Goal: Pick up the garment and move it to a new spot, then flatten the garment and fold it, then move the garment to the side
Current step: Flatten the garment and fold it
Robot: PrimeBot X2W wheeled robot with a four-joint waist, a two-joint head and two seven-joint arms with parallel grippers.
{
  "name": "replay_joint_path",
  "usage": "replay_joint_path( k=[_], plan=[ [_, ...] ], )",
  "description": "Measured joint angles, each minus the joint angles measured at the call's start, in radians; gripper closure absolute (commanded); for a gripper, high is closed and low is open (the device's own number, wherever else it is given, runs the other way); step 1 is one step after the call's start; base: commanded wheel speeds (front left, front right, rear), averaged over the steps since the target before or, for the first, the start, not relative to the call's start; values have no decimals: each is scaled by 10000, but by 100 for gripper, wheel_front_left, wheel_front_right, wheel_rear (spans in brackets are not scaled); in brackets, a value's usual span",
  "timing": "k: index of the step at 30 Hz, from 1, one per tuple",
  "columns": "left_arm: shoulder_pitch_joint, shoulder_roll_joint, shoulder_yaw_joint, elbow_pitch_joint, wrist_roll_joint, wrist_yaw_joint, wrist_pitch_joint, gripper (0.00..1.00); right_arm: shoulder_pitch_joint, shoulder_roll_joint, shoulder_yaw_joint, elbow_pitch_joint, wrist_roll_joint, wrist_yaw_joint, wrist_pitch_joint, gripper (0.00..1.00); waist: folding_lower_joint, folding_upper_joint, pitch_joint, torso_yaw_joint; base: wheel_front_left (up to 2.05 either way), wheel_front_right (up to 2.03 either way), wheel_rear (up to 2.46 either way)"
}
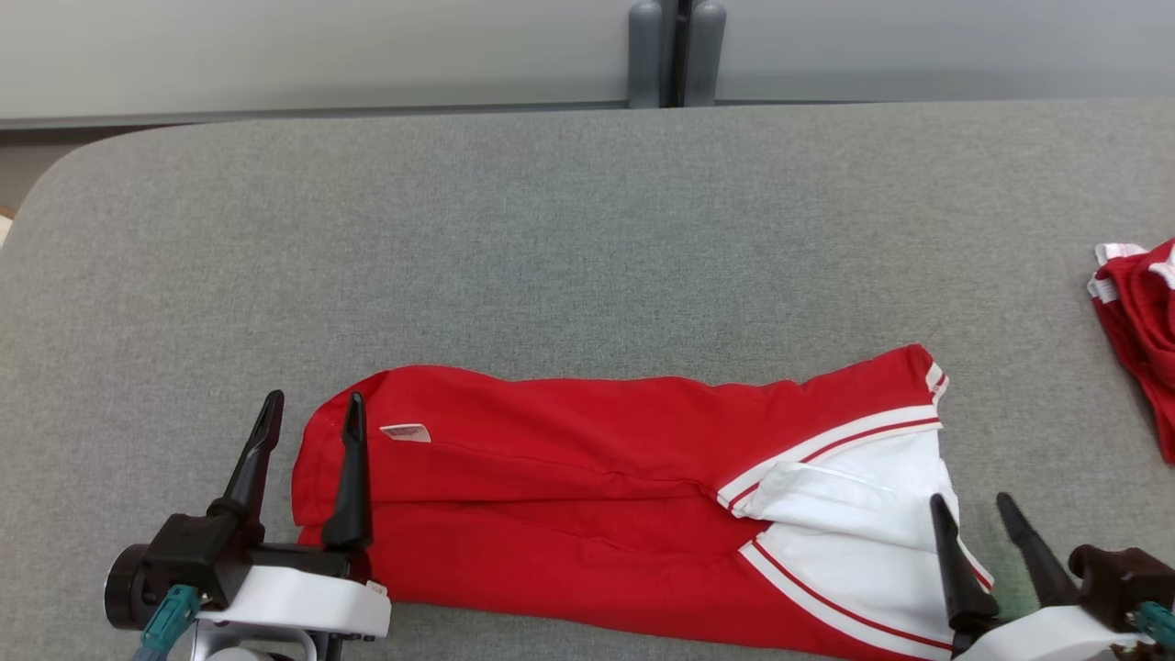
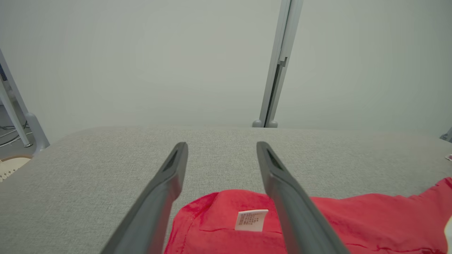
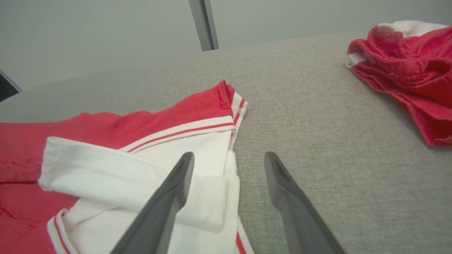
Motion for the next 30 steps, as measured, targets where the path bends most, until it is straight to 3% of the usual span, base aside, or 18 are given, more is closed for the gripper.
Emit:
replay_joint_path(
  k=[4, 8, 10, 11, 20, 30],
  plan=[
    [-188, -82, -36, 98, 92, -67, -2, 0, -367, 107, 341, 1294, 466, 0, 150, 0, -1, 0, 264, 87, 0, 0, 0],
    [-264, -173, -38, 173, 150, -146, 0, 0, -731, 79, 729, 1831, 836, 0, 268, 0, 0, 0, 406, 119, 0, 0, 0],
    [-327, -176, -12, 196, 182, -176, 0, 0, -834, 8, 880, 1971, 1030, -2, 332, 62, 0, 1, 429, 114, 0, 0, 0],
    [-330, -176, 13, 198, 186, -186, 0, 0, -884, -36, 941, 2004, 1078, -2, 347, 100, 0, 1, 437, 106, 0, 0, 0],
    [-383, -205, 314, 159, 261, -290, -2, 0, -1027, -345, 1335, 1948, 1501, 19, 520, 100, 0, 0, 467, 8, 0, 0, 0],
    [-353, -337, 585, 90, 357, -397, 0, 0, -513, -1275, -299, 1829, 1365, 29, 320, 100, -1, 0, 380, -39, 0, 0, 0]
  ],
)
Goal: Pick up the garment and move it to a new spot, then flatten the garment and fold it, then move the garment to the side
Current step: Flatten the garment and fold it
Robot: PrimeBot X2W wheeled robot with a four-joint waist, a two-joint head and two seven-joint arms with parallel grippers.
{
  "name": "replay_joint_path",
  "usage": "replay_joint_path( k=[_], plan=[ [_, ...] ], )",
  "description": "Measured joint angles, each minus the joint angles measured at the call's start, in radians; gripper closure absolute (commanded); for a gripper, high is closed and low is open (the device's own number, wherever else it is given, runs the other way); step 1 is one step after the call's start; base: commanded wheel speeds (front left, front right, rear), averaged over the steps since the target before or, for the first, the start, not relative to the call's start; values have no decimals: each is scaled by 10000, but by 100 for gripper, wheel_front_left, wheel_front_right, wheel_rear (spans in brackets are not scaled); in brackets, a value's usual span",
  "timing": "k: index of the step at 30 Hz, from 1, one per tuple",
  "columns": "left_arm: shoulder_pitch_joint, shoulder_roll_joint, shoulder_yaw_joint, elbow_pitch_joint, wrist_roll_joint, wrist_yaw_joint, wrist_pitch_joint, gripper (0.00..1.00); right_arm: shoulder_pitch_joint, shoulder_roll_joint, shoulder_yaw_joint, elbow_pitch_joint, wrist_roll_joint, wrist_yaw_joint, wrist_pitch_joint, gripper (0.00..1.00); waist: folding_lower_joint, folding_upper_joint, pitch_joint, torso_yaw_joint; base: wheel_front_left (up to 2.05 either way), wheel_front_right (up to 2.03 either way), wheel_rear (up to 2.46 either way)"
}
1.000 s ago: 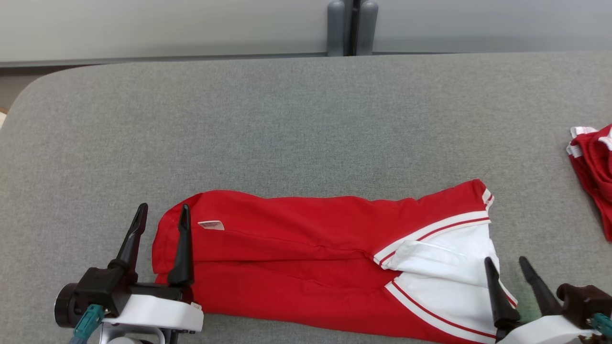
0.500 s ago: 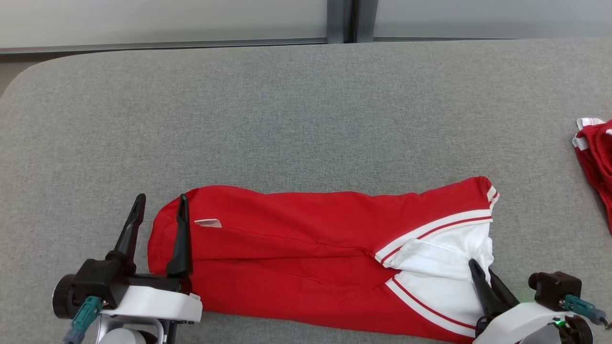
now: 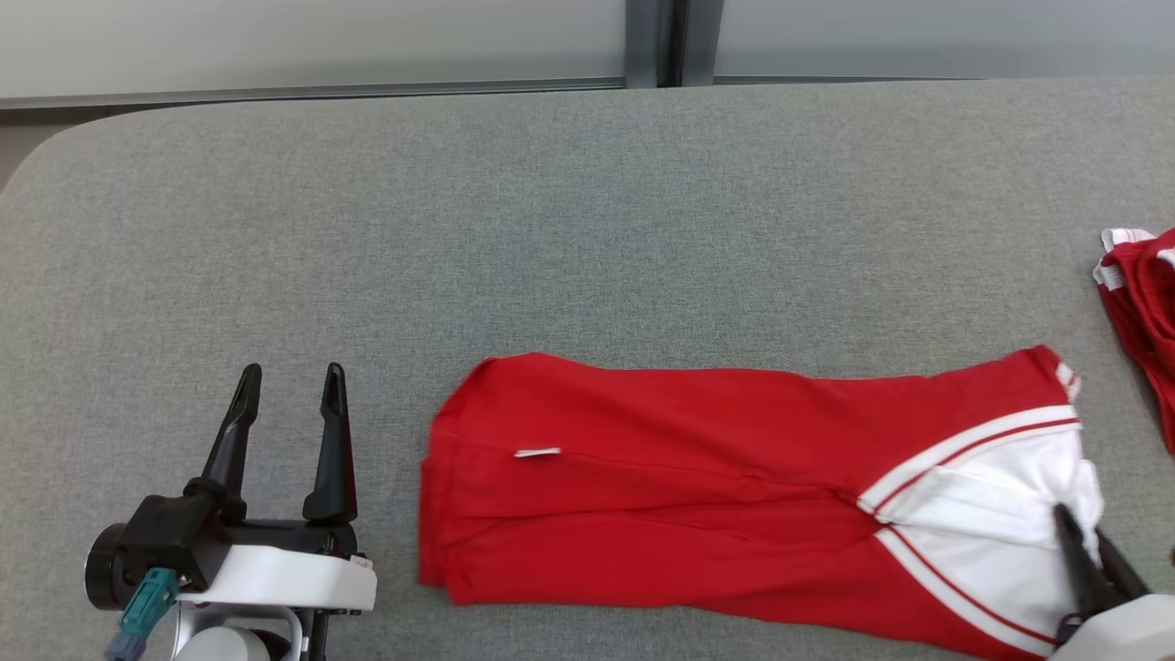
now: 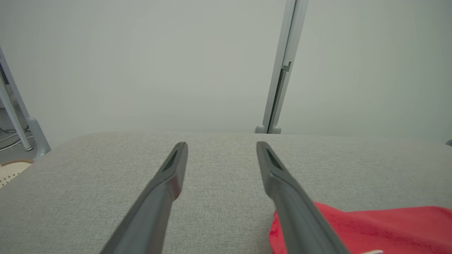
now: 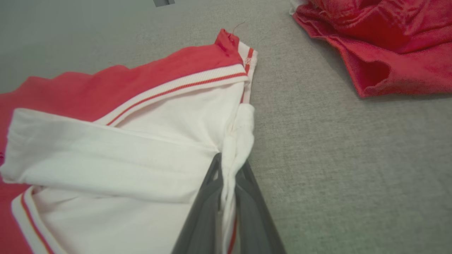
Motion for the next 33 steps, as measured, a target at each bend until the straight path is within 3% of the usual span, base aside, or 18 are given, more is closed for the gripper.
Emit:
replay_joint_path(
  k=[6, 12, 17, 21, 25, 27, 33],
  plan=[
    [30, -102, 65, -15, 54, -56, 0, 0, 39, -270, -403, -267, -199, -15, -29, 100, 0, 0, -66, -58, 0, 0, 0],
    [91, -134, 117, -27, 84, -96, 0, 0, -185, -236, -174, -1898, -892, -17, 337, 100, 0, 0, -169, -163, 0, 0, 0],
    [115, -165, 75, -12, 79, -109, -2, 0, -452, 132, 792, -3841, -1396, -21, 1104, 100, 0, 0, -217, -193, 0, 0, 0],
    [47, -180, 23, 15, 75, -142, -2, 0, -949, 401, 2067, -4533, -1377, -27, 1639, 100, 0, 0, -190, -144, 0, 0, 0],
    [-39, -224, -48, 36, 75, -151, 0, 0, -1585, 802, 3716, -4447, -1003, -27, 1894, 100, 0, 0, -143, -7, 0, 0, 0],
    [-136, -288, -86, 69, 63, -188, -2, 0, -1943, 1168, 4780, -3837, -635, -29, 2061, 100, 0, 0, -86, 136, 0, 0, 0],
    [-309, -502, -105, 151, 65, -288, -2, 0, -2775, 1898, 6128, -2173, 138, -29, 1860, 100, 0, 0, 132, 415, 0, 0, 0]
  ],
)
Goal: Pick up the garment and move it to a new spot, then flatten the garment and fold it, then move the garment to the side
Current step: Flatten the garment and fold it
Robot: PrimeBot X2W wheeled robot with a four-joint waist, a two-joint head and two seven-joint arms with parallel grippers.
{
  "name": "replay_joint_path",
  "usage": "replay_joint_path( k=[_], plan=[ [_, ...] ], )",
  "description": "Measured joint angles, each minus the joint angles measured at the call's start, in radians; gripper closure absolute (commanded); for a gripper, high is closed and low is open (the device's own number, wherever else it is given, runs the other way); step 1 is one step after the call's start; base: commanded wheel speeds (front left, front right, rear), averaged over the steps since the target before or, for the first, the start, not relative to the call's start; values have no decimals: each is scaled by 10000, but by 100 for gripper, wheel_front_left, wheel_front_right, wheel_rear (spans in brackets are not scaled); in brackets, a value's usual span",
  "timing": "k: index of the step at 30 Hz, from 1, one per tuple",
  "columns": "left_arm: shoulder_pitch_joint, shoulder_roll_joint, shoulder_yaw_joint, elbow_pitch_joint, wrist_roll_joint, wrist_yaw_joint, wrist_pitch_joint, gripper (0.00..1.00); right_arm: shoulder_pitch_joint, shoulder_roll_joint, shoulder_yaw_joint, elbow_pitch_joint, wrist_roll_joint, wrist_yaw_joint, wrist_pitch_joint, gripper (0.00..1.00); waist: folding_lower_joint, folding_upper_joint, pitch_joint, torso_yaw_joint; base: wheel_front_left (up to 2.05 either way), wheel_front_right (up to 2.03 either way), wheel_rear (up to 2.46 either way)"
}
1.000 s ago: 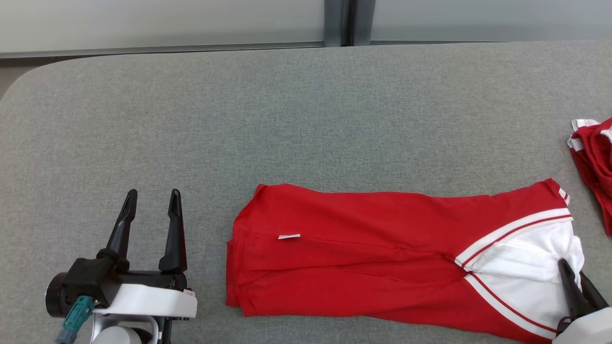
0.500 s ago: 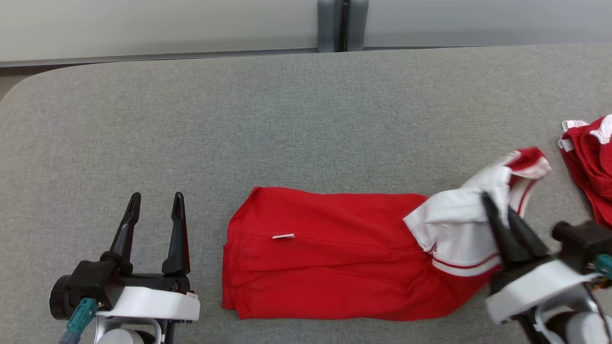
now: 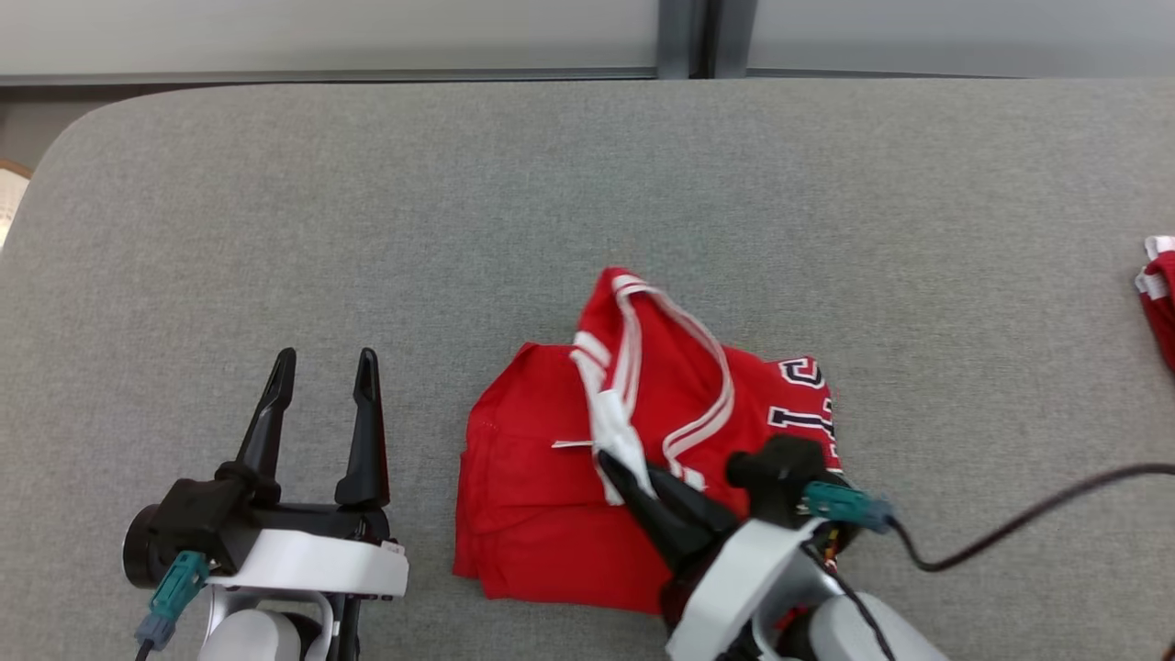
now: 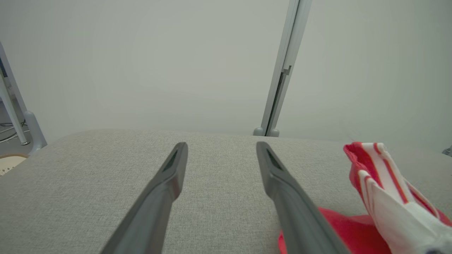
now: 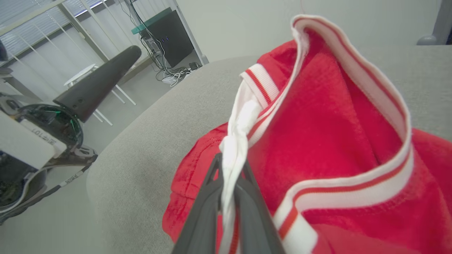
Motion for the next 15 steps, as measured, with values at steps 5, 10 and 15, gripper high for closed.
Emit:
replay_joint_path(
  k=[5, 10, 15],
  plan=[
    [-147, -142, 23, 113, 44, -119, 0, 0, -701, 224, 957, 1066, 491, 0, -382, 100, 0, 0, 222, 225, 0, 0, 0],
    [-289, -253, 132, 182, 115, -217, 0, 0, -1105, 270, 1461, 1778, 807, 0, -679, 11, 0, 0, 348, 326, 0, 0, 0],
    [-295, -309, 293, 313, 213, -307, 0, 0, -1651, 261, 1833, 1818, 880, 0, -1801, 0, 0, 0, 338, 298, 0, 0, 0]
  ],
)
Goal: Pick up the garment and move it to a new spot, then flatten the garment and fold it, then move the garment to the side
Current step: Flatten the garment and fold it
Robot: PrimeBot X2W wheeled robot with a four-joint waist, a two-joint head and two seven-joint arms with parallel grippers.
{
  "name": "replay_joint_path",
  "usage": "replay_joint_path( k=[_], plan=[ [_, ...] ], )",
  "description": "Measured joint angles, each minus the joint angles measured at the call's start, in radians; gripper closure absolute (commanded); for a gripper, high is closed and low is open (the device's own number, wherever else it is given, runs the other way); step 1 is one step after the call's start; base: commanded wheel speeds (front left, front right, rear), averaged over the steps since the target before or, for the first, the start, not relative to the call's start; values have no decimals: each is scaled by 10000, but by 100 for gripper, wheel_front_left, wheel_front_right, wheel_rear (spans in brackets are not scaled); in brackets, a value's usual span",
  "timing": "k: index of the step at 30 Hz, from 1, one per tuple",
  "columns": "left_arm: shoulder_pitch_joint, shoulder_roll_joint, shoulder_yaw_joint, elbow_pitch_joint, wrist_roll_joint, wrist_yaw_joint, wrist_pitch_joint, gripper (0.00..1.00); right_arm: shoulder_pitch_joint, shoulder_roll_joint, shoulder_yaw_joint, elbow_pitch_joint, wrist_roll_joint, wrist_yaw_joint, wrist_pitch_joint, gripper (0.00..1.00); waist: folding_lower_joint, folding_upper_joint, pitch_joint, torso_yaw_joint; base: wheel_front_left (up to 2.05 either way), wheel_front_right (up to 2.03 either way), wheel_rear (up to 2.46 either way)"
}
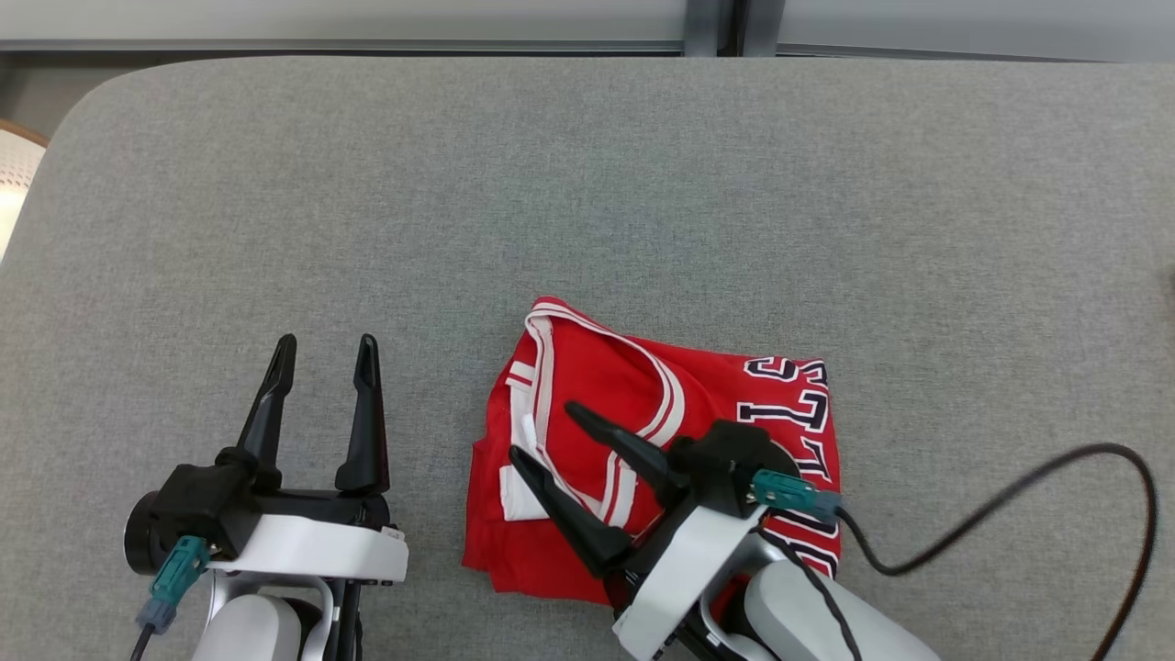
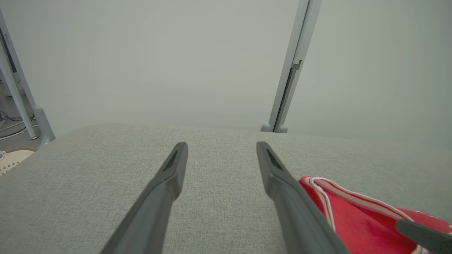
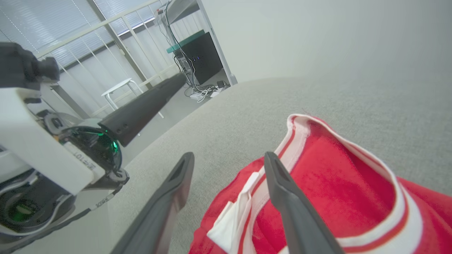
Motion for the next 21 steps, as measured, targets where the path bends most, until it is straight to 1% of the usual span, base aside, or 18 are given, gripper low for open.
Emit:
replay_joint_path(
  k=[4, 7, 11, 17, 21],
  plan=[
    [7, -19, 65, 117, 157, -46, 0, 0, -247, -217, 0, -583, 98, 0, -1108, 0, -1, 0, -107, -105, 0, 0, 0],
    [18, -17, 90, 198, 255, -105, 0, 0, -282, -508, -554, -1058, 104, 0, -1586, 0, -1, 0, -203, -215, 0, 0, 0],
    [58, 27, 167, 267, 332, -117, 0, 0, 6, -978, -2090, -1392, -150, 0, -1718, 0, -1, 0, -346, -395, 0, 0, 0],
    [206, 153, 253, 378, 362, -132, 0, 0, 1203, -1553, -4506, -1695, -840, 0, -1592, 0, -1, 0, -560, -641, 0, 0, 0],
    [270, 263, 316, 401, 378, -138, 0, 0, 2211, -1762, -5931, -2017, -1285, 0, -1407, 0, 0, 0, -741, -753, 0, 0, 0]
  ],
)
